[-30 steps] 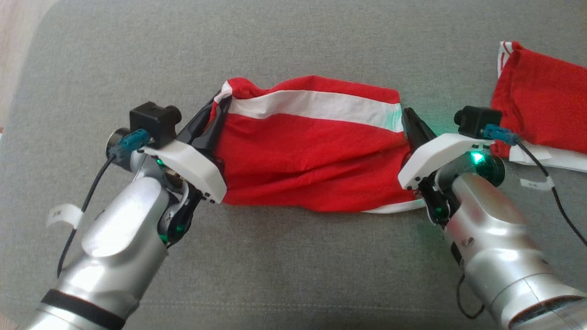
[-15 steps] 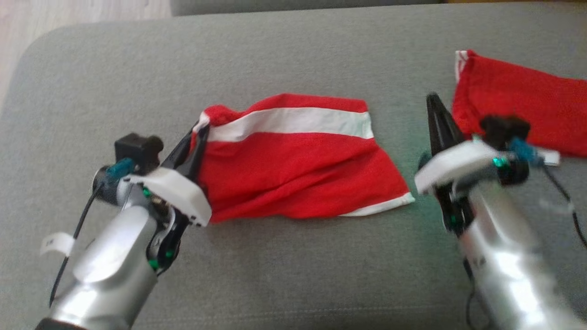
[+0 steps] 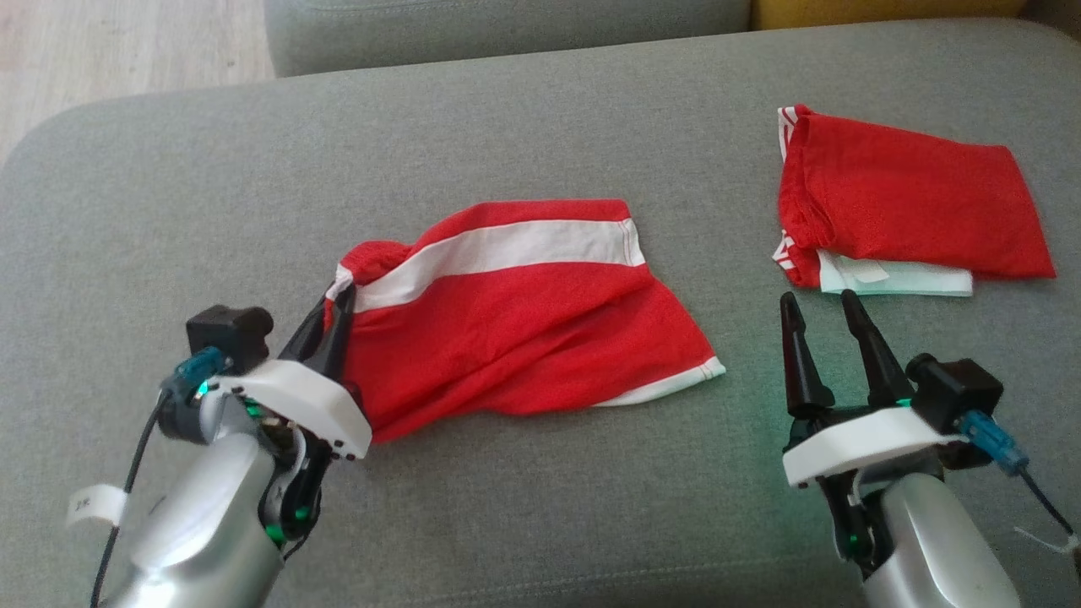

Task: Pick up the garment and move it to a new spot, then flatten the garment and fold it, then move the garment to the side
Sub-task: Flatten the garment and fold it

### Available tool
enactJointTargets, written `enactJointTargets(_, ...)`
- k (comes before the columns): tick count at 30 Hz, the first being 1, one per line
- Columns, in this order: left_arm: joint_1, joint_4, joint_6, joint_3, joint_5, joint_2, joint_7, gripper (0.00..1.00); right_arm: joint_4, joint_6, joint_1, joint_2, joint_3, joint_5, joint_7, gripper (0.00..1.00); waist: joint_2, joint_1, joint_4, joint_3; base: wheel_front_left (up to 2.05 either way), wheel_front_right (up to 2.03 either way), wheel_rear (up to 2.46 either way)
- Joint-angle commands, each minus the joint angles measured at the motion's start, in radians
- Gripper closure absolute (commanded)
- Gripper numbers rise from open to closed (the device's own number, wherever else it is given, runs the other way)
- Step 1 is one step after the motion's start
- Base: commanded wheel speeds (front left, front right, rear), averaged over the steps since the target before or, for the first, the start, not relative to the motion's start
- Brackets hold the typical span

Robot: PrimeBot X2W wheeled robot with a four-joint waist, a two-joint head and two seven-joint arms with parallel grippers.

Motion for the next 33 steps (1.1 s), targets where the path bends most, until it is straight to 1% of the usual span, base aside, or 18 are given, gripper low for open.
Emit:
enactJointTargets(1,-0.026,-0.030,0.002,0.060,0.009,0.016,-0.012,1.00,-0.049,0.002,-0.005,0.005,0.022,-0.007,-0.013,0.00,-0.0001,0.0000,0.002,-0.004,0.00,0.00,0.00)
enactJointTargets(17,0.013,-0.032,-0.026,0.104,0.074,-0.032,-0.012,1.00,-0.074,0.002,0.017,0.005,0.026,-0.009,-0.013,0.00,-0.0001,0.0000,0.031,-0.018,0.00,0.00,0.00)
enactJointTargets(18,0.016,-0.027,-0.023,0.108,0.077,-0.034,-0.012,0.82,-0.073,0.002,0.017,0.005,0.027,-0.009,-0.013,0.00,-0.0001,0.0000,0.033,-0.018,0.00,0.00,0.00)
enactJointTargets(19,0.016,-0.023,-0.019,0.110,0.084,-0.035,-0.012,0.30,-0.073,0.002,0.016,0.005,0.028,-0.009,-0.013,0.00,-0.0001,0.0000,0.035,-0.018,0.00,0.00,0.00)
enactJointTargets(20,0.016,-0.022,-0.016,0.113,0.092,-0.036,-0.012,0.00,-0.072,0.002,0.016,0.005,0.028,-0.009,-0.014,0.00,-0.0001,0.0000,0.037,-0.018,0.00,0.00,0.00)
enactJointTargets(23,0.023,-0.029,-0.008,0.133,0.108,-0.044,-0.012,0.00,-0.073,0.002,0.019,0.005,0.025,-0.008,-0.014,0.00,-0.0001,0.0000,0.047,-0.019,0.00,0.00,0.00)
enactJointTargets(27,0.047,-0.080,0.011,0.182,0.150,-0.048,-0.012,0.00,-0.078,0.002,0.027,0.005,0.021,-0.006,-0.014,0.00,-0.0001,0.0000,0.070,-0.024,0.00,0.00,0.00)
enactJointTargets(29,0.092,-0.142,0.030,0.232,0.183,-0.049,-0.012,0.00,-0.082,0.002,0.033,0.005,0.017,-0.005,-0.014,0.00,-0.0001,0.0000,0.091,-0.031,0.00,0.00,0.00)
enactJointTargets(33,0.177,-0.241,0.045,0.307,0.231,-0.056,-0.012,0.00,-0.089,0.002,0.045,0.005,0.004,0.000,-0.014,0.00,-0.0001,0.0000,0.121,-0.042,0.00,0.00,0.00)
